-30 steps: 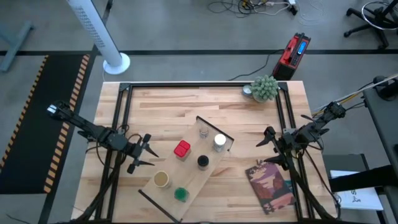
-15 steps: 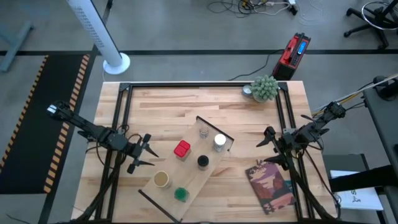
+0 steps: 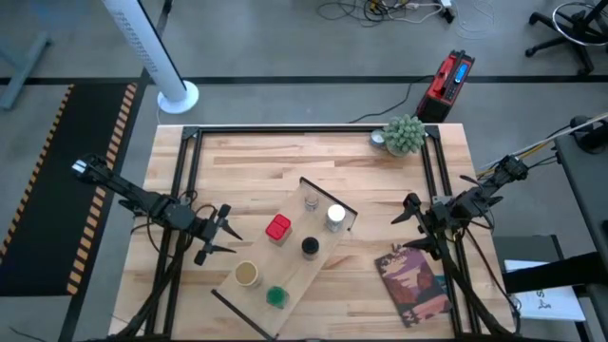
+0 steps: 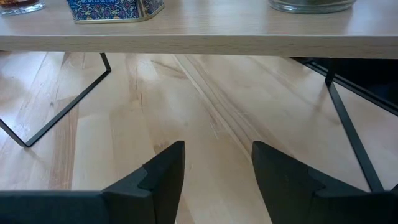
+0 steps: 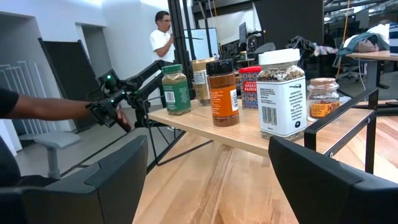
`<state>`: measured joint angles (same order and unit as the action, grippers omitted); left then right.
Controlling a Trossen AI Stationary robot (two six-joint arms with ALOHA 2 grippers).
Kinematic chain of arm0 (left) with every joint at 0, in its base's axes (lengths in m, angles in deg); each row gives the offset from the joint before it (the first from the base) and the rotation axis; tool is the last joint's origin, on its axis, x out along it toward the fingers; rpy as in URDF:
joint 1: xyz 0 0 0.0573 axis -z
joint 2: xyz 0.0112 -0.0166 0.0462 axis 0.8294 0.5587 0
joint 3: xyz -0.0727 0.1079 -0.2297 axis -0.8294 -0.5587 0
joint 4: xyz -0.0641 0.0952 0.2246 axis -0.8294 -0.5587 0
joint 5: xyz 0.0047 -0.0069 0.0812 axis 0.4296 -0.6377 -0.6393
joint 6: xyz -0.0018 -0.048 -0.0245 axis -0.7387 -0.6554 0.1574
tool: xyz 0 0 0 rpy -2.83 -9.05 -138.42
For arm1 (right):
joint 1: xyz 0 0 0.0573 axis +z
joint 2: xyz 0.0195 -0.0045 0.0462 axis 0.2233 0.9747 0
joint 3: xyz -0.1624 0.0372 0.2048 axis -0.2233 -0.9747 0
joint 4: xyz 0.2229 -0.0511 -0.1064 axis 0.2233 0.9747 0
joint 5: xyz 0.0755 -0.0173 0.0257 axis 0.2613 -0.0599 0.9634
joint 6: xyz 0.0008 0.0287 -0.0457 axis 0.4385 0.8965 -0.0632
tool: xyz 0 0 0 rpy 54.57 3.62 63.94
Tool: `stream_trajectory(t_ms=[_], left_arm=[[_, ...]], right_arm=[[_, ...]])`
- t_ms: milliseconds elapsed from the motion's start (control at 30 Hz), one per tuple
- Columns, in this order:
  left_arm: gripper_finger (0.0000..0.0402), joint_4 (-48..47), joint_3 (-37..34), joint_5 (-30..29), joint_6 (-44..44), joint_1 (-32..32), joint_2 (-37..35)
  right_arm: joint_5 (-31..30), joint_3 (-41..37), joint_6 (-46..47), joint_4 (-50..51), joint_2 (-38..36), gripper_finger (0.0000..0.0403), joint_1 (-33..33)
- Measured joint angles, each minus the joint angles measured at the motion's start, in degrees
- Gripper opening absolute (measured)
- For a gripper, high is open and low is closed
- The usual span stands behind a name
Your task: Shelf spices
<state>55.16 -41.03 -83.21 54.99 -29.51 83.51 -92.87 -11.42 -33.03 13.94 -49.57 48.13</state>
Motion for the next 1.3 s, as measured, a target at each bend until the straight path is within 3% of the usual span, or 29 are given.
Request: stream_trajectory(t_ms=[333,667,1033,1300], left_arm=[[0.0176,0.88,-0.01,0.01,-1.19,0.01,0.00],[0.0176,10.27,0.00,-0.07,-12.57,0.00,-0.02],[0.0176,19.50,0.00,-0.11,-14.55,0.00,0.00],[0.0176,23.26,0.00,-0.15,-21.67,0.02,-0.02]], right_arm=[[0.00,-0.01,0.00,0.00,0.00,0.0300,0.00],[0.00,0.00,0.02,-0.26,-0.02,0.0291,0.00],[0.00,-0.01,0.02,-0.26,0.00,0.0305,0.00],[0.00,0.00,0.02,-0.27,0.00,0.0301,0.00]])
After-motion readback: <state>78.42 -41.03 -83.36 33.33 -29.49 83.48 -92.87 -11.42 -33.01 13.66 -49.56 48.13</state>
